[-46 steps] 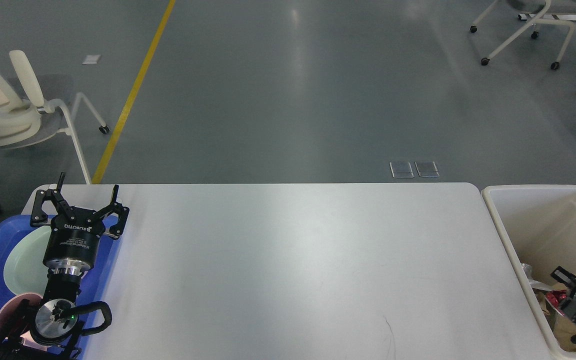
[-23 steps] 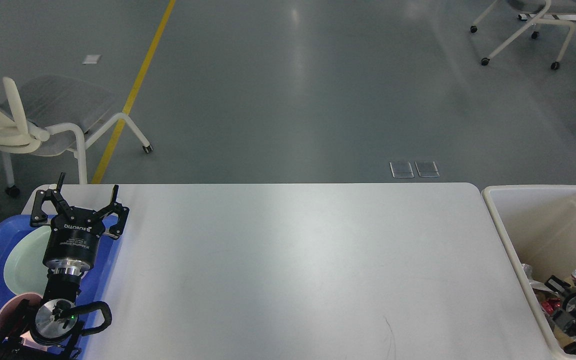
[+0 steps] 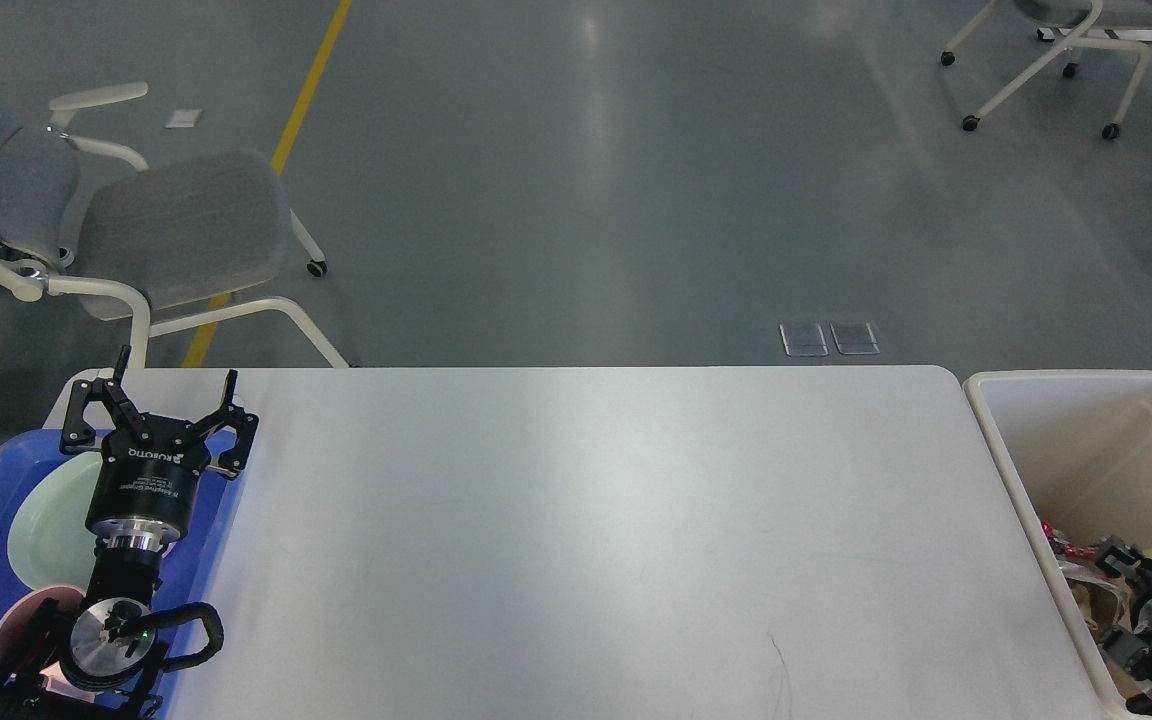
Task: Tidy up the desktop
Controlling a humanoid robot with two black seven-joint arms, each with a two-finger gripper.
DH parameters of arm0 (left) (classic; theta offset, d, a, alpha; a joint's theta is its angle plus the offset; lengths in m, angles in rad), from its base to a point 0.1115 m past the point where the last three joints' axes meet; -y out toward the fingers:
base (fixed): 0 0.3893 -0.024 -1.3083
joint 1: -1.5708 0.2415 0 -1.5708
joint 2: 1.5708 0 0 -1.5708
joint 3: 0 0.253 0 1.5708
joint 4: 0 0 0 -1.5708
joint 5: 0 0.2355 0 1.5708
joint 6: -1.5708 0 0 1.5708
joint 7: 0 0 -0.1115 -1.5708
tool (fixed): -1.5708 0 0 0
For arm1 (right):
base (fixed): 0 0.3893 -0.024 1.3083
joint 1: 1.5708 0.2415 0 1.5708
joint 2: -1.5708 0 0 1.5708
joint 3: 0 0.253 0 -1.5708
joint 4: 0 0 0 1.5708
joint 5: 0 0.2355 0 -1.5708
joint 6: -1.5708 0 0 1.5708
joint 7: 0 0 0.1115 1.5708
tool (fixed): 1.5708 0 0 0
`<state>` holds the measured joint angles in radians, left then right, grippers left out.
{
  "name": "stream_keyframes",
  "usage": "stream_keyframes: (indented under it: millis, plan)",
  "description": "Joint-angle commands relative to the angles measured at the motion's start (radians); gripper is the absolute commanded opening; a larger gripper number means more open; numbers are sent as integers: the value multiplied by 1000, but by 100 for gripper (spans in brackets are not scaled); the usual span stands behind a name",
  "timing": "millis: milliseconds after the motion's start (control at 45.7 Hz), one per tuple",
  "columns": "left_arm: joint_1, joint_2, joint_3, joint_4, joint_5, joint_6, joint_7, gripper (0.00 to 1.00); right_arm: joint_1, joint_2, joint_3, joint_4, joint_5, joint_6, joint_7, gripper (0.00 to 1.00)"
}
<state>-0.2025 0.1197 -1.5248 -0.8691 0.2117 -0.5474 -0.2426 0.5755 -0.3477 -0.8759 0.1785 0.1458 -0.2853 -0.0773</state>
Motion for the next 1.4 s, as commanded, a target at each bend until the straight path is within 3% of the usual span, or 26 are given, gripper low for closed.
stream_keyframes:
  millis: [0,153,263,328,504,788,942,1007,1095,1139,1292,1380]
  plan:
    - [0,0,0,-1,0,0,0,96,7,-8,1,1,3,1,7,100]
    - [0,0,0,-1,0,0,0,96,27,-23,67,3,5,21,13,100]
    - [0,-2,0,1,0,0,0,96,124,-68,216,10,6,63,27,100]
    - [0,-2,0,-1,0,1,0,96,173,-108,360,25,6,101,43,100]
    - [0,-2,0,1,0,0,0,96,285,-136,891,71,-21,115,36,100]
    - [0,0,0,-1,0,0,0,96,274,-280,1494,433,-136,126,44,100]
    - [0,0,0,1,0,0,0,96,123,-290,1741,611,-209,132,53,100]
    - [0,0,0,-1,0,0,-1,96,38,-280,1863,696,-264,155,106,100]
    - [0,0,0,1,0,0,-1,96,-92,-219,2006,771,-359,225,253,100]
    - [0,0,0,-1,0,0,-1,96,-138,-169,2063,786,-397,268,306,100]
    - [0,0,0,-1,0,0,-1,96,-253,-44,2157,786,-471,359,369,100]
    - [0,0,0,-1,0,0,0,96,-302,-1,2148,782,-485,360,468,100]
